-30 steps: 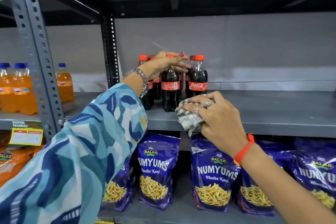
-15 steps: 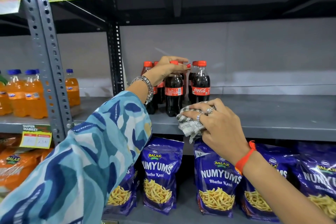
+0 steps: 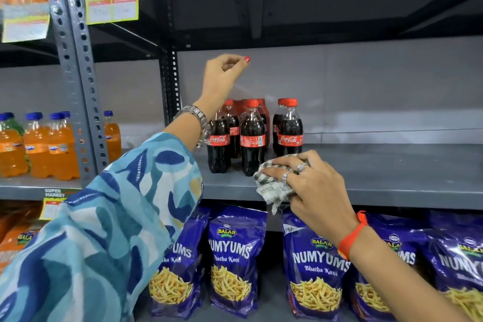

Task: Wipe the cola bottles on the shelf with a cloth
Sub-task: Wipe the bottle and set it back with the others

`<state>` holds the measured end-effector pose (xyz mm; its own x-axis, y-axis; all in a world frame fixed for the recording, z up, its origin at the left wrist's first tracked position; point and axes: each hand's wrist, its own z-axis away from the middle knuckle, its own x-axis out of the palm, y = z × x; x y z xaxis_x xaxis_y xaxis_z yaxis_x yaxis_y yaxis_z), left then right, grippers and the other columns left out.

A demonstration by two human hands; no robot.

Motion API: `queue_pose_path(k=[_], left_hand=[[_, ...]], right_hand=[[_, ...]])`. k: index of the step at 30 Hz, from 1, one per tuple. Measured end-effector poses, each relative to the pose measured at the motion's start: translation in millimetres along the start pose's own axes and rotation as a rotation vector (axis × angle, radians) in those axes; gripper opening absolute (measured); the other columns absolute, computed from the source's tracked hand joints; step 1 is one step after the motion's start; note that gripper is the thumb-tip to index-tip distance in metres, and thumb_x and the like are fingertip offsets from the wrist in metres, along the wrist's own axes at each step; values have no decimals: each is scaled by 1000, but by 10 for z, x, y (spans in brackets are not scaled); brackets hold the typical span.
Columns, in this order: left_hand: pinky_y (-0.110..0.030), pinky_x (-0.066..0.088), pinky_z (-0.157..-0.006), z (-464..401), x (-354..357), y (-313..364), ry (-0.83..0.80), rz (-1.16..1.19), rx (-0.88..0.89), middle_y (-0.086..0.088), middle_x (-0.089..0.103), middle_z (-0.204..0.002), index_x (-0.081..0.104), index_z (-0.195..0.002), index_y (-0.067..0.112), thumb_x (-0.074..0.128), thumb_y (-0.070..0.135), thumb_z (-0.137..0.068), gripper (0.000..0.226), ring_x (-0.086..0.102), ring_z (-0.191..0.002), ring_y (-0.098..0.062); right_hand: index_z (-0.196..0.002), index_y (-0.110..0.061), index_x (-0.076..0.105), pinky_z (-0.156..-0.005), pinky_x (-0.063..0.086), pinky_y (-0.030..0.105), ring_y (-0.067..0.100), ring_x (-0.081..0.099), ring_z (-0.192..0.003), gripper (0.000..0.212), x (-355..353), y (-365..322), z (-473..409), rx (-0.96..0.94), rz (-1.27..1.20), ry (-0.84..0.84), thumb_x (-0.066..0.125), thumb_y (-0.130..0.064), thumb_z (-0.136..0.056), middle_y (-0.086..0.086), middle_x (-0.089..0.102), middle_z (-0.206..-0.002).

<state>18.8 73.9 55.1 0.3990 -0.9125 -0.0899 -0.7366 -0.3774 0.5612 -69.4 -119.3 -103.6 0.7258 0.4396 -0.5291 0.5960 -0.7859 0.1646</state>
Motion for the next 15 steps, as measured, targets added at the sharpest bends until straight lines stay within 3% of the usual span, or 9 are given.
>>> queue_pose_path(k=[3, 7, 9, 12, 15], left_hand=[[-24, 46, -96, 23, -172, -2, 4, -329, 166, -6, 69, -107, 66, -106, 8, 62, 19, -85, 23, 62, -102, -13], [-47, 21, -115, 233, -423, -160, 46, -604, 239, 0, 63, -123, 61, -114, 17, 54, 27, -88, 29, 54, -117, -14], [-47, 11, -117, 410, -528, -264, 47, -677, 245, -1, 59, -130, 57, -119, 17, 50, 31, -91, 32, 50, -124, -16], [-47, 7, -116, 721, -628, -436, 4, -735, 228, -4, 51, -139, 48, -128, 16, 45, 33, -93, 39, 43, -131, -19], [-48, 8, -116, 982, -666, -575, -26, -729, 177, -6, 46, -143, 40, -135, 16, 42, 35, -94, 45, 40, -134, -22]], right_hand=[[-105, -26, 71, -61, 54, 35, 24, 59, -90, 52, -16, -4, -18, 7, 0, 22, 71, 0, -61, -9, 70, -106], [-104, -23, 72, -62, 54, 33, 25, 58, -88, 49, -25, 136, -62, 92, 33, 53, 75, -3, -59, -6, 71, -104], [-102, -21, 73, -63, 51, 32, 25, 56, -91, 45, -24, 301, -100, 171, 102, 37, 75, -5, -61, -6, 70, -106], [-107, -16, 69, -66, 48, 33, 27, 49, -100, 40, 2, 630, -145, 316, 233, -60, 65, -6, -69, -1, 67, -113], [-96, -4, 68, -60, 48, 40, 37, 51, -97, 29, 27, 890, -172, 422, 207, -55, 65, 3, -68, 14, 67, -99]])
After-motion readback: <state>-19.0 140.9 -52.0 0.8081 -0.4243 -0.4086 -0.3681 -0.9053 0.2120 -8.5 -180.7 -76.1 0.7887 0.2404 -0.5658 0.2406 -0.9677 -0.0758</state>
